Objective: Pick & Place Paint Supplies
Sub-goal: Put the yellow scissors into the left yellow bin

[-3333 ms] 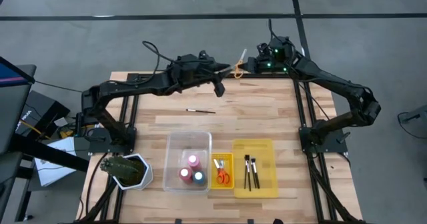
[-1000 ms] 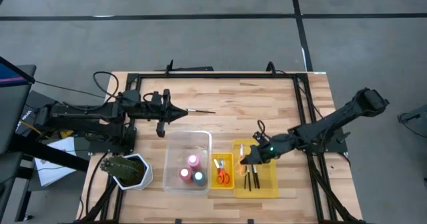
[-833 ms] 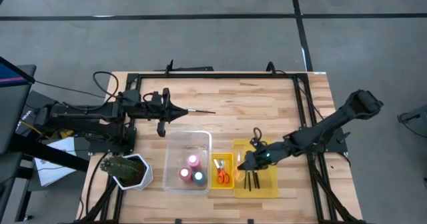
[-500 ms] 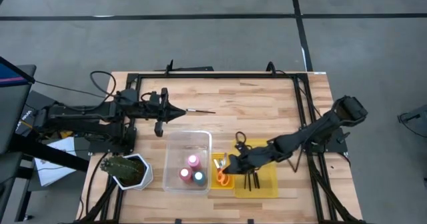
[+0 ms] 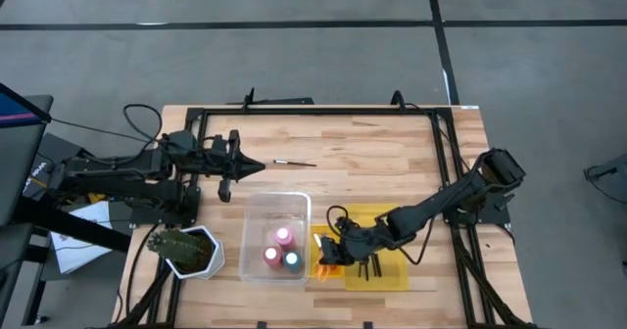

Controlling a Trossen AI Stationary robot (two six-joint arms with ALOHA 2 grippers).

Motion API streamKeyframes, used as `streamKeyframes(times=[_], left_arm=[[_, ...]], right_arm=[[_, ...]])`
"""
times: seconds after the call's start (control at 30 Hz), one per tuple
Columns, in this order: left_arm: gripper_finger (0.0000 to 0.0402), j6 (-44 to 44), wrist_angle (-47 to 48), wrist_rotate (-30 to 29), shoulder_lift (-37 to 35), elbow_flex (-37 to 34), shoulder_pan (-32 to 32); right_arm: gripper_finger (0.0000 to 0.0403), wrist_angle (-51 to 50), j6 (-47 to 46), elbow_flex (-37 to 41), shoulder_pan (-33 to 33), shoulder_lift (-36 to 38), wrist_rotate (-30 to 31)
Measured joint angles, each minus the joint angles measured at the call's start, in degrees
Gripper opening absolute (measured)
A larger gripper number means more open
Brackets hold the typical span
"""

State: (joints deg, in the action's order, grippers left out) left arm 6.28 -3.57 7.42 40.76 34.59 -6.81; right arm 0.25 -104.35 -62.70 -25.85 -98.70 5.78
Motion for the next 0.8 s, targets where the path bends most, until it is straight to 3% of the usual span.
streamKeyframes(times=[0.8], left_arm=[[0.0,0.0,-0.24,-0.02,-0.16,0.04,0.98]], right_arm=[[0.0021,-1.53,0.95,0.07,3.29,-0.02,-3.02]])
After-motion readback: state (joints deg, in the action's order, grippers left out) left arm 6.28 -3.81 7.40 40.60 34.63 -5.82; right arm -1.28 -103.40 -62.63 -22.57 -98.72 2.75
